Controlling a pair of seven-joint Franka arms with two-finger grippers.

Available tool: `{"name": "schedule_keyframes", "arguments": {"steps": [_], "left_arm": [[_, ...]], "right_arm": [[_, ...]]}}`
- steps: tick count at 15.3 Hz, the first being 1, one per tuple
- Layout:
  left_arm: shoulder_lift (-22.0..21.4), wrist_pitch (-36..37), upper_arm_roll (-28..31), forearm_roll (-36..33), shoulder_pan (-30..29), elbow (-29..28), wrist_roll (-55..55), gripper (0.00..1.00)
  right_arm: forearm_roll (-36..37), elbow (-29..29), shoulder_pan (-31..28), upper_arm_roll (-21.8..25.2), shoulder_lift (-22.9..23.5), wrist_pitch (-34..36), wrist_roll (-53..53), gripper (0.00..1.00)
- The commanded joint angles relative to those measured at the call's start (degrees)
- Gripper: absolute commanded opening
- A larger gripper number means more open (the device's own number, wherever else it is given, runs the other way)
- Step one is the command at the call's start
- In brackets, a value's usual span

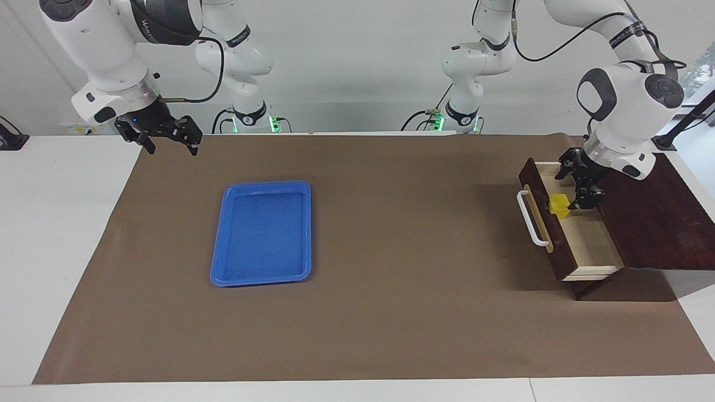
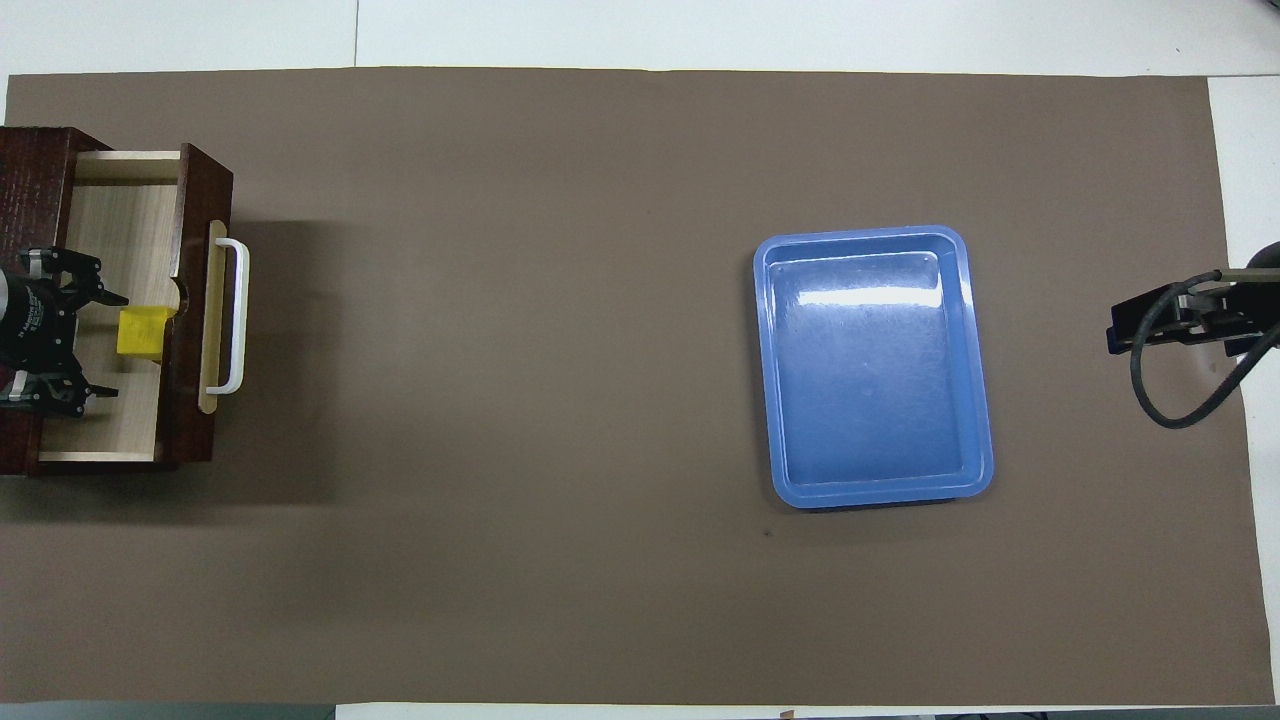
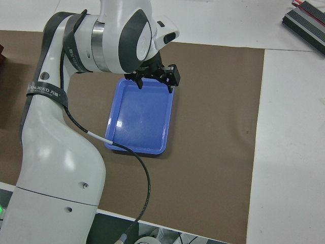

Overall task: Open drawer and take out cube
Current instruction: 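Close the left gripper on the yellow cube inside the drawer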

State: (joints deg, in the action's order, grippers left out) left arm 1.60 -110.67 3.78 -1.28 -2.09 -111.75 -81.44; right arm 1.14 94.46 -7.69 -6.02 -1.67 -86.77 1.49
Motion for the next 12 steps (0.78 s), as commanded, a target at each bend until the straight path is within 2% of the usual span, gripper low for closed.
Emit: {"name": "schedule_keyframes", "arguments": {"steps": [1, 6, 12], "left_arm": [[-1.95, -2.27, -0.35, 0.4, -0.37, -3.73, -1.17, 1.0], [-1.95, -2.71, -0.35, 0.4, 0.15, -4.09, -3.37, 1.0], [0.59, -2.01, -0.35, 0.31, -0.28, 1.53, -2.76, 1.0]], "right_arm": [[-1.05, 0.38, -0.31, -0.22, -0.71, -0.42, 0.1, 1.0], [-1.05, 0.64, -0.22, -0.22, -0.8, -0.68, 0.27, 1.0], [-1.05, 0.73, -0.92, -0.13, -0.8, -0.24, 0.01, 1.0]]}}
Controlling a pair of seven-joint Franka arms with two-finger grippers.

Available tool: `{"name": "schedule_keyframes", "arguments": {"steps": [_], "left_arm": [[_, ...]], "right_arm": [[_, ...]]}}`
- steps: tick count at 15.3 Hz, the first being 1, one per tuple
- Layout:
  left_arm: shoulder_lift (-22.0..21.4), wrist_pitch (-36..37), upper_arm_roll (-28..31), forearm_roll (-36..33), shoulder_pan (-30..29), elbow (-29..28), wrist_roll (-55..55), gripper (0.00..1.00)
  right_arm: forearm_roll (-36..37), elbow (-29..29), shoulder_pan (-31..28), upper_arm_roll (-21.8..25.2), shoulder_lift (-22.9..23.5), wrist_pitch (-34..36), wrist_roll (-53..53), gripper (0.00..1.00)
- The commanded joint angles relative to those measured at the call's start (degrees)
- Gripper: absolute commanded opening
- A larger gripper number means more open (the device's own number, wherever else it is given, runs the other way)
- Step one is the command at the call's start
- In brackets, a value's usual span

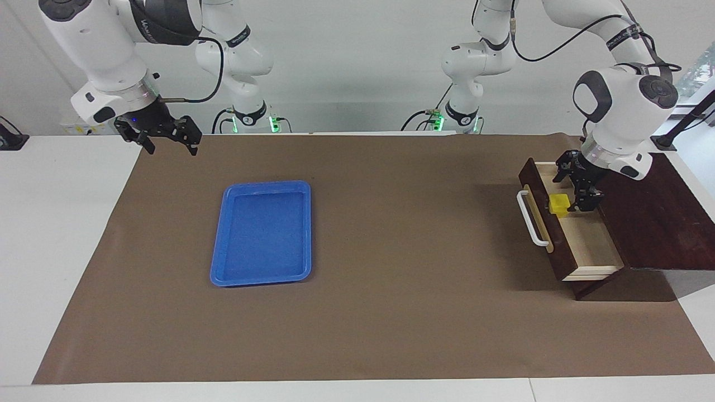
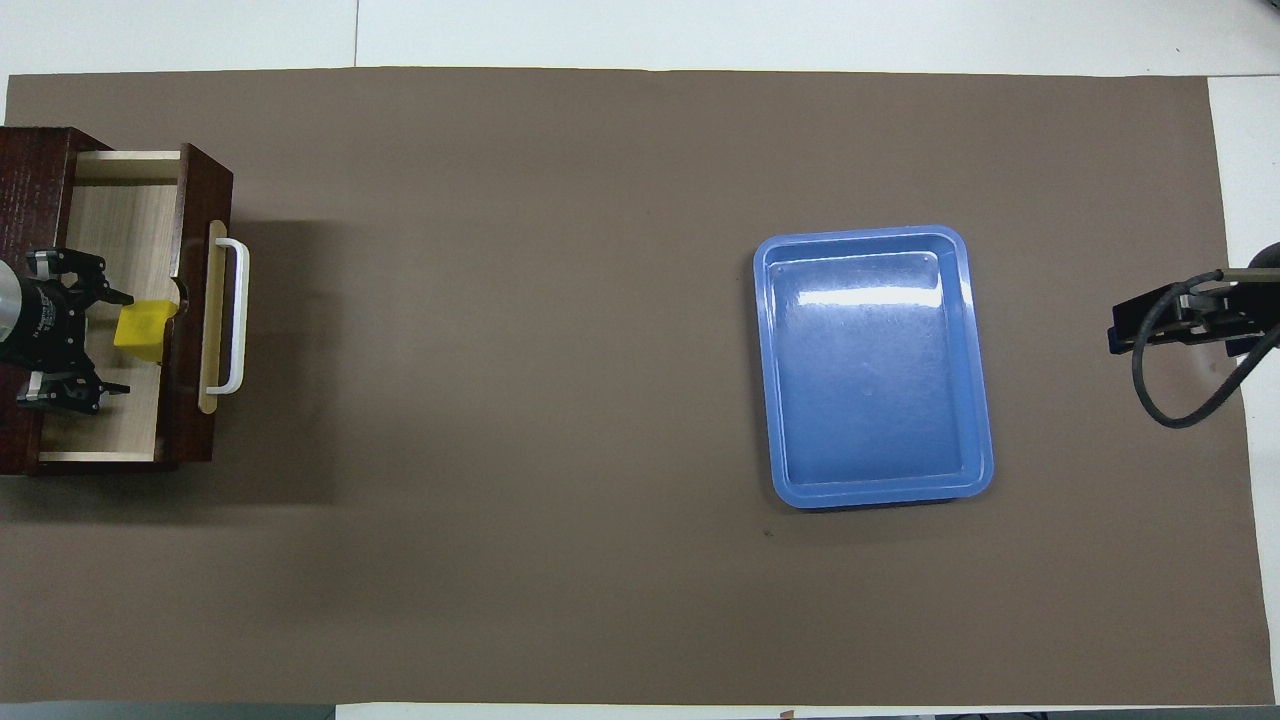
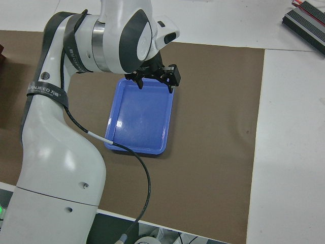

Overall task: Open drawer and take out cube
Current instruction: 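Close the left gripper on the yellow cube inside the drawer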

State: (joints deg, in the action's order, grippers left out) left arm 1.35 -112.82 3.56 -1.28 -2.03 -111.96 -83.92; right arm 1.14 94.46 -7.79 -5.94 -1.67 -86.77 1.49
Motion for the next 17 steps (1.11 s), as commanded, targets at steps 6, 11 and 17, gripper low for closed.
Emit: {"name": "schedule_keyframes", "arguments": {"steps": [6, 11, 17], "left_arm": [[0.76, -0.74, -0.13, 0.23, -0.52, 1.13, -0.01, 1.0], [1.11, -3.19, -0.22, 0.23, -0.08, 0.25, -0.01, 1.0], [1.11, -4.87, -0.22, 0.23, 0.01, -1.33, 0.07, 1.0]], "right_arm": [[-1.05, 0.72, -0.74, -0.3, -0.88, -0.42, 0.18, 1.0], [-1.14, 1.16, -0.21, -0.3, -0.97, -0.33, 0.62, 1.0], [-2.28, 5.98, 0.32, -0.57, -3.07, -3.04, 3.87, 1.0]]}}
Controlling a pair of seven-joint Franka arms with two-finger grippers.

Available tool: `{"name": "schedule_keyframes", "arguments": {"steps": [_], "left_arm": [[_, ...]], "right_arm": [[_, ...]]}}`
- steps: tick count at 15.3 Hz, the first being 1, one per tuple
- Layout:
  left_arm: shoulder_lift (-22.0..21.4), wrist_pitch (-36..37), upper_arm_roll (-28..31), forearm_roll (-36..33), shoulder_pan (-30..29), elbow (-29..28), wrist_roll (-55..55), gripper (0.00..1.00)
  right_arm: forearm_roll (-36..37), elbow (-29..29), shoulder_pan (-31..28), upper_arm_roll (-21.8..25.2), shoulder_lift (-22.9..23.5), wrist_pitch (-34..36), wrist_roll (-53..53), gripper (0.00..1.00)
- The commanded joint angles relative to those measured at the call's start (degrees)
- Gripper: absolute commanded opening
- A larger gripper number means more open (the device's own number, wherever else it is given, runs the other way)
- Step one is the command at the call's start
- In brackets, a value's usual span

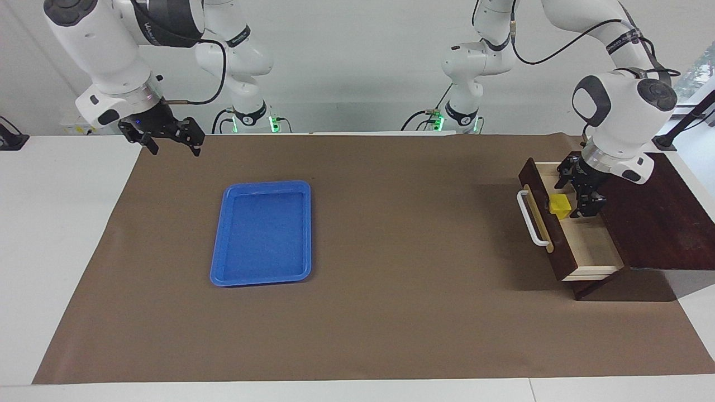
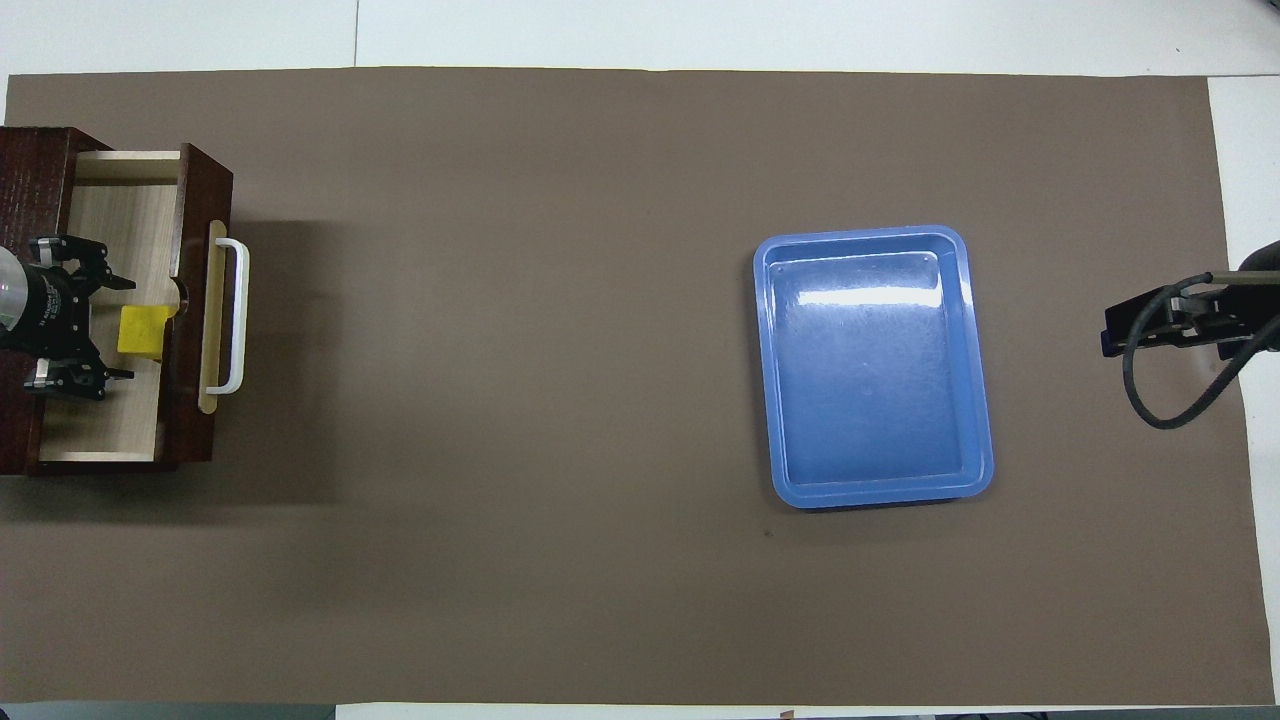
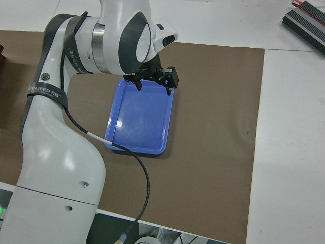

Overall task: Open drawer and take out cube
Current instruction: 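Close the left gripper on the yellow cube inside the drawer, then lift the cube with the left gripper while the right gripper approaches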

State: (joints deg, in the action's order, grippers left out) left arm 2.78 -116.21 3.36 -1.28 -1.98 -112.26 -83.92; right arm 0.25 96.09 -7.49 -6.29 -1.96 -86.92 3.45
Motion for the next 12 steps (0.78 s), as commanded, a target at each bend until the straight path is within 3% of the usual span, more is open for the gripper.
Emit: {"name": "schedule_keyframes", "arguments": {"steps": [1, 2, 5, 6, 8, 9, 12], "left_arm": [[-0.32, -1.56, -0.02, 0.23, 0.05, -1.21, 0.07, 1.0], [-0.41, -1.56, -0.02, 0.23, -0.04, -1.47, 0.24, 0.98], [-0.41, -1.21, -0.02, 0.23, -0.04, -1.47, 2.53, 0.64], [-0.32, -0.86, -0.02, 0.23, -0.04, -1.21, 3.14, 0.49], [-0.23, -0.51, -0.02, 0.23, 0.05, -0.77, 4.2, 0.05], [0.2, -0.07, -0.02, 0.23, 0.05, -0.16, 4.2, 0.0], [2.4, 7.81, -0.02, 0.32, 0.05, 7.9, 4.2, 0.0]], "right_arm": [[-1.47, 6.02, 0.01, -0.39, -3.66, -3.95, 2.87, 1.0], [-1.48, 7.08, 0.1, -0.48, -4.1, -4.31, 4.18, 1.0], [-1.56, 8.4, 0.1, -1.09, -4.55, -4.31, 9.2, 1.0], [-1.56, 8.76, 0.1, -1.09, -4.55, -4.48, 10.08, 1.0], [-3.74, 9.11, 1.15, -1.01, -4.02, -4.84, 14.19, 1.0], [-4.11, 9.37, 1.33, -1.09, -3.85, -4.84, 17.0, 1.0], [-6.38, 10.08, 2.91, -1.09, -2.71, -6.59, 26.49, 1.0]]}}
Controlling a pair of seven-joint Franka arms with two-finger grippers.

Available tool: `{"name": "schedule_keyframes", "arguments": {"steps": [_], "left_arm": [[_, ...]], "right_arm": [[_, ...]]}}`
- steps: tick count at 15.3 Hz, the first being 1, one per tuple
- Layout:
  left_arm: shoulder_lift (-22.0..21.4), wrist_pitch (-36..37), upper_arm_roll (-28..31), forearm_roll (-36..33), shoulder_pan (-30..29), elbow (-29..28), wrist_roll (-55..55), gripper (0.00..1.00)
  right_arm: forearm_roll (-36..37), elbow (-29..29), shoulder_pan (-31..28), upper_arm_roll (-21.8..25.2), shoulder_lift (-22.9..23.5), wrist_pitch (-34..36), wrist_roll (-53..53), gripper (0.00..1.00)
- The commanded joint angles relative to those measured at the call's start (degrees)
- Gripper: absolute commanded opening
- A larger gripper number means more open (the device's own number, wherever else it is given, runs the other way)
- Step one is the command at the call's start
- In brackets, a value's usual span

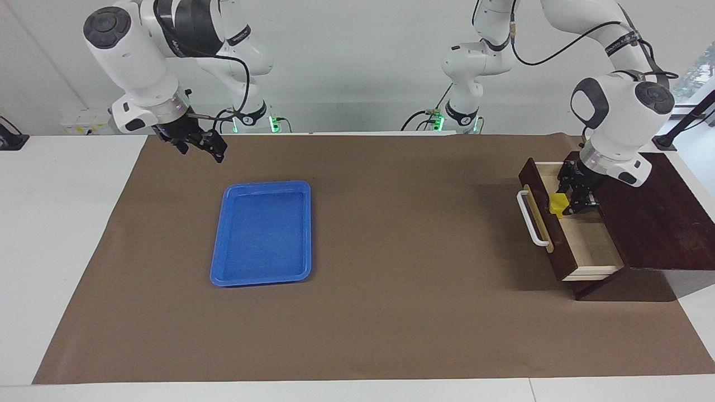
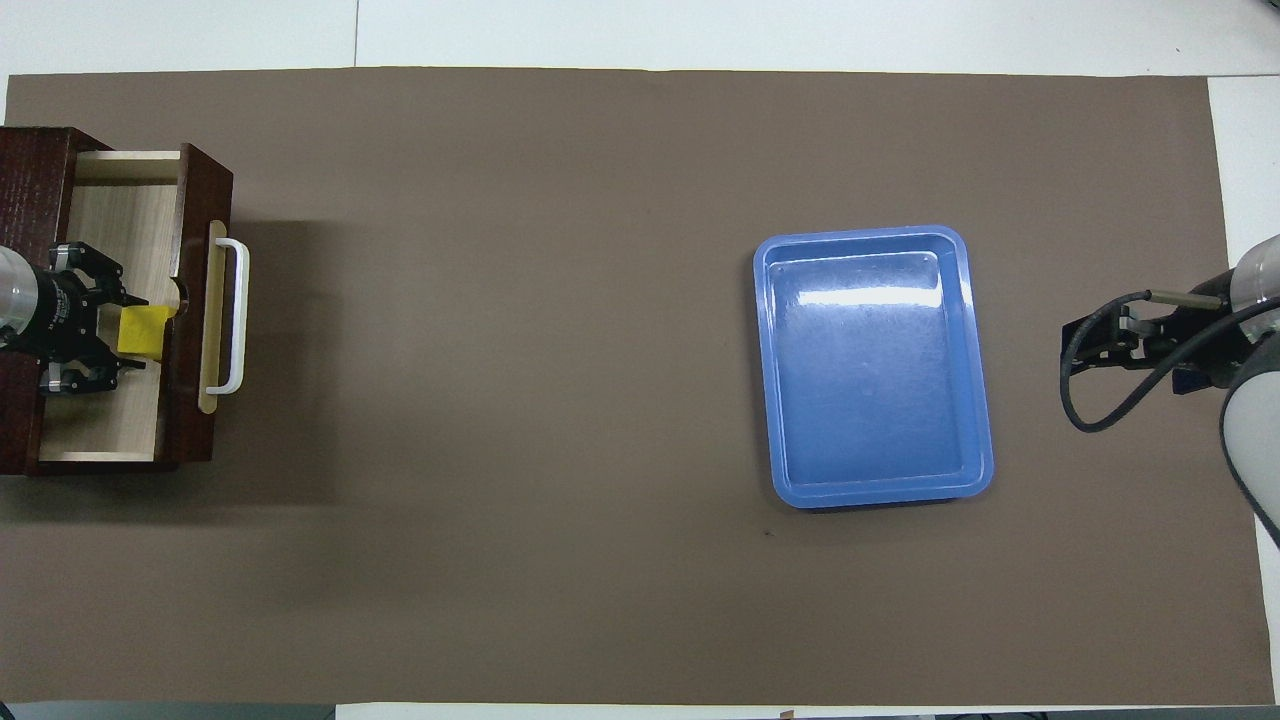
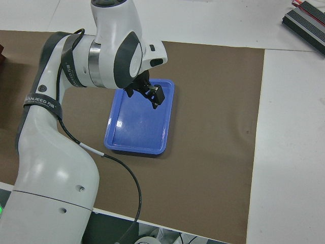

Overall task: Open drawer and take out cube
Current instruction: 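Lift the cube with the left gripper while the right gripper approaches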

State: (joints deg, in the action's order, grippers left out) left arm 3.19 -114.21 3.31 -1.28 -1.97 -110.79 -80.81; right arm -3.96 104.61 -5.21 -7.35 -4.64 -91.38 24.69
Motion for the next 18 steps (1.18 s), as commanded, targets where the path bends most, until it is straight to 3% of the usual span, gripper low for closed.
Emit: {"name": "schedule_keyframes", "arguments": {"steps": [1, 4, 7, 11, 13, 18], "left_arm": [[2.61, 10.63, 0.03, 0.32, 0.13, 11.42, 1.26, 0.0], [5.6, 22.34, -0.5, 0.23, 0.57, 23.57, 1.09, 0.0], [6.91, 26.49, -0.24, 0.32, 9.5, 28.25, -1.27, 0.0], [7.18, 24.83, -0.41, 0.67, 20.31, 28.26, -16.19, 0.0], [9.36, 24.22, -0.41, 0.75, 26.46, 28.35, -23.83, 0.0], [11.58, 20.87, -0.41, 3.48, 34.04, 29.31, -39.15, 0.0]], "right_arm": [[-3.41, 1.57, 0.9, -0.03, 0.42, -2.31, 8.85, 1.0], [-6.83, 1.57, 2.75, 0.06, 2.52, -3.71, 19.05, 1.0], [-10.09, 2.18, 4.76, -0.03, 4.28, -5.91, 27.41, 1.0], [-17.46, 2.8, 6.96, 0.05, 6.65, -7.5, 39.01, 1.0], [-22.11, 3.23, 7.49, 0.05, 7.97, -8.11, 44.89, 1.0], [-33.97, 6.21, 10.31, -0.03, 9.65, -15.3, 52.39, 1.0]]}}
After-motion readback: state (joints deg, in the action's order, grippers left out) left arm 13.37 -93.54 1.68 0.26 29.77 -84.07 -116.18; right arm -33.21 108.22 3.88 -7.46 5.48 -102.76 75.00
